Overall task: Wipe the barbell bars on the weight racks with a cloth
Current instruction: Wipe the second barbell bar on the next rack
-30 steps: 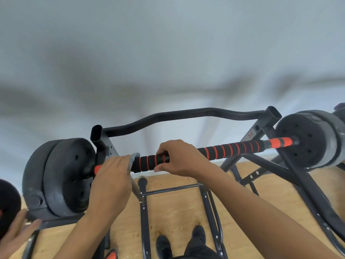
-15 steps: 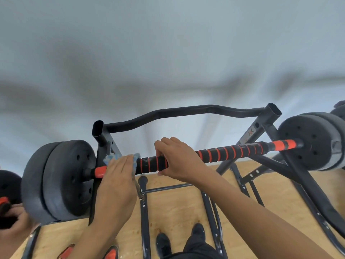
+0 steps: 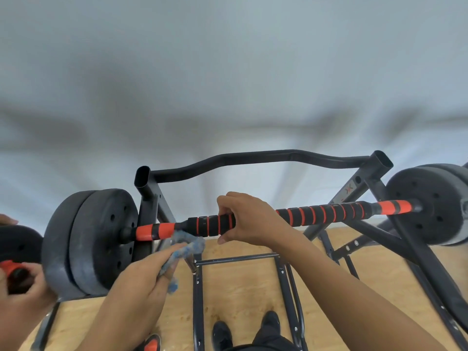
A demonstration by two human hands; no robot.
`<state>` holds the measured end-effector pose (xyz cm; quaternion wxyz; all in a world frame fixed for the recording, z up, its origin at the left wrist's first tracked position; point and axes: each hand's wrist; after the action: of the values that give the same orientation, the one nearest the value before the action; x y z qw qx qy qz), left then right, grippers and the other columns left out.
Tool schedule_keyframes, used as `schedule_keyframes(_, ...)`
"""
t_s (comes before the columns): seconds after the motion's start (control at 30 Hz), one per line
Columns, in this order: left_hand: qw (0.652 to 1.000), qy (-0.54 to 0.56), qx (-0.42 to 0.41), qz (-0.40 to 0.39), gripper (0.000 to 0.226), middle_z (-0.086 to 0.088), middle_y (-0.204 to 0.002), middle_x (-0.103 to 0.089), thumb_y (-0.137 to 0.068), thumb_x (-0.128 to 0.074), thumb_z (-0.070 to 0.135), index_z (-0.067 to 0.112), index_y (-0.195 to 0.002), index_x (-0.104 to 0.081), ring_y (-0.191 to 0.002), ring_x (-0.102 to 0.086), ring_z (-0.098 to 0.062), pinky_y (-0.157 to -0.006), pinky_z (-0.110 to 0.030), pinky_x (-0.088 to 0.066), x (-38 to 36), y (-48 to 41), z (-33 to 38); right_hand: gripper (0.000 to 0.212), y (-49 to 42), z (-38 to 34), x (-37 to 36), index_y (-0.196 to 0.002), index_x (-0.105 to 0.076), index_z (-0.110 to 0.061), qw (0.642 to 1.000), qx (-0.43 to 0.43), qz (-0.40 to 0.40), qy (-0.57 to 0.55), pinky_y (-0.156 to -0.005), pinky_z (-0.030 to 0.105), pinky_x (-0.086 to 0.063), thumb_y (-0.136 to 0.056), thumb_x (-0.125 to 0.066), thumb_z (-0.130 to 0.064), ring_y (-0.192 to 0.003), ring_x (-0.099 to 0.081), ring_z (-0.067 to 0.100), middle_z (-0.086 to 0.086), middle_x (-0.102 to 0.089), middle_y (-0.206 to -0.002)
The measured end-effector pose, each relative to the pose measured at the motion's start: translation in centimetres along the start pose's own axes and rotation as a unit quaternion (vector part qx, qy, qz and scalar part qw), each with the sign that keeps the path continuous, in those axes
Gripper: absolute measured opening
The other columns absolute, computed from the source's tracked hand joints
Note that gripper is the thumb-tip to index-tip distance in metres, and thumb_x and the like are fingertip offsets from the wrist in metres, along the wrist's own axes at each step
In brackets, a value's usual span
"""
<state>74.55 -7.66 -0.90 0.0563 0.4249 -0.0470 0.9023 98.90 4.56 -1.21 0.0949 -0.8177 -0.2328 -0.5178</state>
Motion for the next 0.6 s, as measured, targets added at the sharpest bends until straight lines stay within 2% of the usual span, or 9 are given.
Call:
schedule_keyframes(0.1, 0.988, 0.142, 0.062, -0.014, 0.028, 0.028, -0.104, -0.074, -0.100, -0.049, 0.041, 0.050, -0.120, -0.067, -0.101, -0.068, 0.004, -0.080, -0.013, -0.052, 0.6, -0.4, 1.7, 0.044, 0.3, -0.2, 0.1, -0.098, -0.056, -0.033, 0.999, -0.004, 0.006, 0.035, -0.079, 0.028, -0.043, -0.073, -0.082, -0.058, -0.093, -0.055, 0.012, -0.013, -0.058, -0.097)
schedule_keyframes(0.2, 0.982, 0.171, 0.075, 0.017, 0.024, 0.022, -0.096, -0.074, -0.099, -0.051, 0.041, 0.040, -0.111, -0.071, -0.093, -0.069, -0.001, -0.075, -0.018, -0.056, 0.8, -1.8, 2.3, 0.053, 1.5, -0.7, -0.4, -0.124, -0.063, -0.031, 0.991, -0.009, 0.058, 0.116, -0.106, 0.039, -0.041, -0.081, -0.073, -0.060, -0.124, -0.045, 0.015, -0.007, -0.056, -0.126)
schedule_keyframes(0.23, 0.982, 0.174, 0.073, 0.023, 0.020, 0.022, -0.093, -0.073, -0.099, -0.054, 0.039, 0.040, -0.109, -0.071, -0.090, -0.069, -0.001, -0.073, -0.019, -0.057, 0.7, -2.1, 2.4, 0.049, 2.0, -1.2, -0.4, -0.127, -0.063, -0.029, 0.994, -0.012, 0.077, 0.070, -0.107, 0.040, -0.042, -0.086, -0.071, -0.055, -0.126, -0.045, 0.014, -0.008, -0.056, -0.128)
schedule_keyframes(0.3, 0.981, 0.177, 0.066, 0.040, 0.013, 0.023, -0.093, -0.072, -0.098, -0.061, 0.034, 0.040, -0.106, -0.069, -0.089, -0.068, 0.000, -0.070, -0.015, -0.057, 0.6, -2.9, 3.1, 0.032, 3.4, -2.8, 0.1, -0.123, -0.066, -0.027, 0.980, -0.032, 0.112, -0.160, -0.100, 0.033, -0.050, -0.098, -0.061, -0.046, -0.117, -0.055, 0.007, -0.013, -0.063, -0.121)
schedule_keyframes(0.37, 0.971, 0.219, 0.078, 0.057, 0.009, 0.015, -0.093, -0.073, -0.094, -0.068, 0.032, 0.031, -0.103, -0.070, -0.086, -0.071, -0.005, -0.065, -0.015, -0.057, 0.6, -3.6, 3.9, 0.029, 4.2, -4.6, 0.4, -0.120, -0.067, -0.027, 0.912, -0.059, 0.094, -0.396, -0.092, 0.033, -0.057, -0.101, -0.057, -0.046, -0.108, -0.065, 0.009, -0.013, -0.069, -0.113)
schedule_keyframes(0.4, 0.962, 0.250, 0.090, 0.060, 0.009, 0.009, -0.091, -0.074, -0.093, -0.070, 0.032, 0.027, -0.101, -0.071, -0.082, -0.073, -0.010, -0.064, -0.017, -0.058, 0.7, -3.8, 4.4, 0.031, 4.4, -5.3, 0.1, -0.121, -0.066, -0.029, 0.880, -0.073, 0.076, -0.464, -0.090, 0.035, -0.059, -0.098, -0.060, -0.048, -0.107, -0.068, 0.012, -0.011, -0.070, -0.114)
schedule_keyframes(0.47, 0.938, 0.325, 0.111, 0.055, 0.011, -0.001, -0.088, -0.076, -0.089, -0.072, 0.033, 0.024, -0.095, -0.074, -0.081, -0.075, -0.020, -0.067, -0.028, -0.062, 0.8, -4.0, 5.2, 0.040, 4.7, -6.1, -0.9, -0.122, -0.065, -0.030, 0.833, -0.101, 0.050, -0.542, -0.090, 0.041, -0.060, -0.088, -0.071, -0.052, -0.106, -0.069, 0.017, -0.003, -0.069, -0.116)
schedule_keyframes(0.53, 0.928, 0.351, 0.117, 0.037, 0.011, -0.005, -0.090, -0.077, -0.084, -0.074, 0.036, 0.028, -0.090, -0.078, -0.085, -0.076, -0.026, -0.076, -0.044, -0.063, 0.8, -4.0, 5.1, 0.045, 4.7, -6.3, -1.6, -0.118, -0.067, -0.021, 0.814, -0.114, 0.039, -0.568, -0.092, 0.049, -0.059, -0.084, -0.077, -0.050, -0.105, -0.069, 0.028, 0.009, -0.069, -0.113)
schedule_keyframes(0.6, 0.922, 0.366, 0.123, 0.009, 0.014, -0.006, -0.094, -0.078, -0.083, -0.074, 0.034, 0.027, -0.093, -0.080, -0.091, -0.075, -0.029, -0.082, -0.050, -0.063, 1.0, -4.0, 4.6, 0.045, 4.7, -6.2, -1.9, -0.113, -0.069, -0.014, 0.803, -0.116, 0.029, -0.584, -0.095, 0.056, -0.056, -0.084, -0.079, -0.046, -0.105, -0.068, 0.036, 0.017, -0.069, -0.110)
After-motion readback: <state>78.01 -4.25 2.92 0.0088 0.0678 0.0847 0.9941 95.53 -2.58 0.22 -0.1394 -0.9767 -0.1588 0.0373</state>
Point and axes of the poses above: each hand's wrist, its own y-axis away from the middle knuckle, its own x-axis out of the back of the hand, z = x × y
